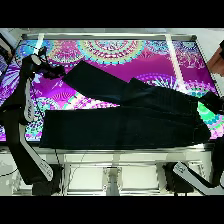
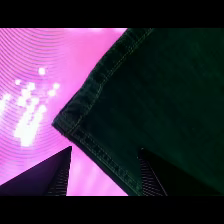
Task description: Fold the clothes and pants, and hang the long-sleeved shirts on hangers.
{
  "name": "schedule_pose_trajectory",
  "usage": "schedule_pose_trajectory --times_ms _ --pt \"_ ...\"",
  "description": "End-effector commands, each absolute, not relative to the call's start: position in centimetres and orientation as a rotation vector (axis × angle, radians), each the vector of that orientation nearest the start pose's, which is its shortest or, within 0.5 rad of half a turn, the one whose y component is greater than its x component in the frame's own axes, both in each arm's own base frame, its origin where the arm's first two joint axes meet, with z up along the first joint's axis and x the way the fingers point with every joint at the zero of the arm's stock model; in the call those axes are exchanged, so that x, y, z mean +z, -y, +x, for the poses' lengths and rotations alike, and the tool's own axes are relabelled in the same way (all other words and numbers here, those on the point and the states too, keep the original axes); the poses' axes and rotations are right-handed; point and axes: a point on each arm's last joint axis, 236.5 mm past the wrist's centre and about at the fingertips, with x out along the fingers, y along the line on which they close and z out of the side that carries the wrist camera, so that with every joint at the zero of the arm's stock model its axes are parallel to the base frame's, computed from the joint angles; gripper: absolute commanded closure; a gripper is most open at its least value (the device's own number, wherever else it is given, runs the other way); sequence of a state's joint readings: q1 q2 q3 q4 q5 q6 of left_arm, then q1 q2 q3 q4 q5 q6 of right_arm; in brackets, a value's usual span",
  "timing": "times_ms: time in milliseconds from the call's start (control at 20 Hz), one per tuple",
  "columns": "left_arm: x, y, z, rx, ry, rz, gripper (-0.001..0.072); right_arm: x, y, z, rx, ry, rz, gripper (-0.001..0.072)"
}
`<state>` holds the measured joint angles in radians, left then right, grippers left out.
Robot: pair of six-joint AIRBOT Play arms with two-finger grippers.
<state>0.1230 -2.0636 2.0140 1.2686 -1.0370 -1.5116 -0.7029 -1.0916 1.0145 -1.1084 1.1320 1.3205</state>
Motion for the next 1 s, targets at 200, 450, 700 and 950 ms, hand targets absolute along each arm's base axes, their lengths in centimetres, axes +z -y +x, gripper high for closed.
schedule_pose_trajectory --times_ms 200,450,700,950 --pt "-6.9 -0.6 62.6 -0.058 -1.033 -0.242 0.0222 4.9 14.3 33.4 -0.206 -0.997 0.573 0.0213" --pt "-8.1 -0.4 62.8 -0.056 -1.036 -0.241 0.0222 4.9 14.3 33.4 -0.206 -0.999 0.572 0.0213" --pt "-8.7 -0.4 62.9 -0.048 -1.040 -0.253 0.0264 5.0 14.6 33.6 -0.214 -0.985 0.567 0.0213" --pt "-7.2 -1.6 62.6 -0.022 -1.036 -0.157 0.0290 4.9 14.6 33.6 -0.217 -0.987 0.563 0.0213"
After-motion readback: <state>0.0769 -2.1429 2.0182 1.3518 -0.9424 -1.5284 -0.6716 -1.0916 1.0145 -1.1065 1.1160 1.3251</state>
